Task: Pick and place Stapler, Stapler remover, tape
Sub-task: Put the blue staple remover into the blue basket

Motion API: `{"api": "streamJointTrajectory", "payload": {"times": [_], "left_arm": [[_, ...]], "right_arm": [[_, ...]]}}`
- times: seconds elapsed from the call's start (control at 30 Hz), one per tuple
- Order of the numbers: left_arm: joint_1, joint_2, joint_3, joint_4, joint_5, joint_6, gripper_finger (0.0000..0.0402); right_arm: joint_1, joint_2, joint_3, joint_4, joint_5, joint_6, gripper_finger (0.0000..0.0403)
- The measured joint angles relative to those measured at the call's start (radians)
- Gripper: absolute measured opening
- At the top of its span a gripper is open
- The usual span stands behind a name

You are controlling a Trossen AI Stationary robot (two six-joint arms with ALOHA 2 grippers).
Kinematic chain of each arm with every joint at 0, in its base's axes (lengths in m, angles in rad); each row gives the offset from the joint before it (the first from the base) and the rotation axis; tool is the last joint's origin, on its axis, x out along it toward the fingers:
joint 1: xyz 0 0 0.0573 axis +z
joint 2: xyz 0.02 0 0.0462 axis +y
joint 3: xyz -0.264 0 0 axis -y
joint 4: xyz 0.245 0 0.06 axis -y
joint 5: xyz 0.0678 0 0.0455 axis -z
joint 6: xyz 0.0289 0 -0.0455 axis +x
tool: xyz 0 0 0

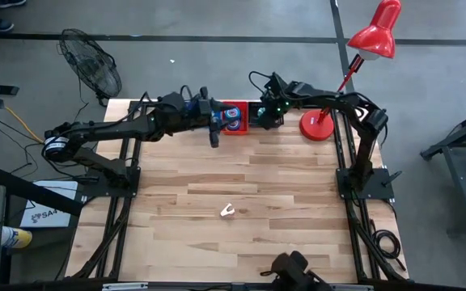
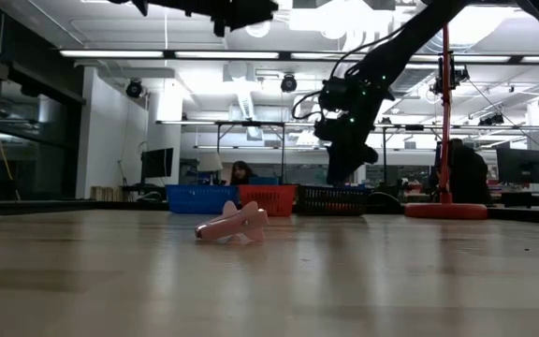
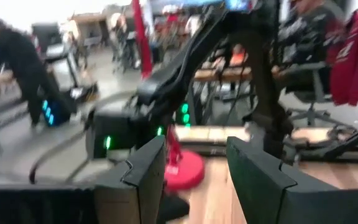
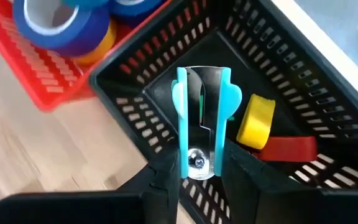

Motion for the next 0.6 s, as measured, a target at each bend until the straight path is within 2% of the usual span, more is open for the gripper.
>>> {"api": "streamJointTrajectory", "payload": {"times": [0.2, 0.4, 0.6], "left_arm": [[0.000, 0.000, 0.000, -0.165, -0.075, -0.075, 0.0167], [0.000, 0.000, 0.000, -0.318, -0.148, -0.147, 0.0167], [0.000, 0.000, 0.000, -0.410, -0.154, -0.172, 0.0167]], "right_arm": [[-0.013, 0.025, 0.000, 0.009, -0.029, 0.039, 0.0086], [-0.017, 0.028, 0.000, 0.015, -0.042, 0.074, 0.0108], [-0.017, 0.028, 0.000, 0.015, -0.041, 0.078, 0.0126]]}}
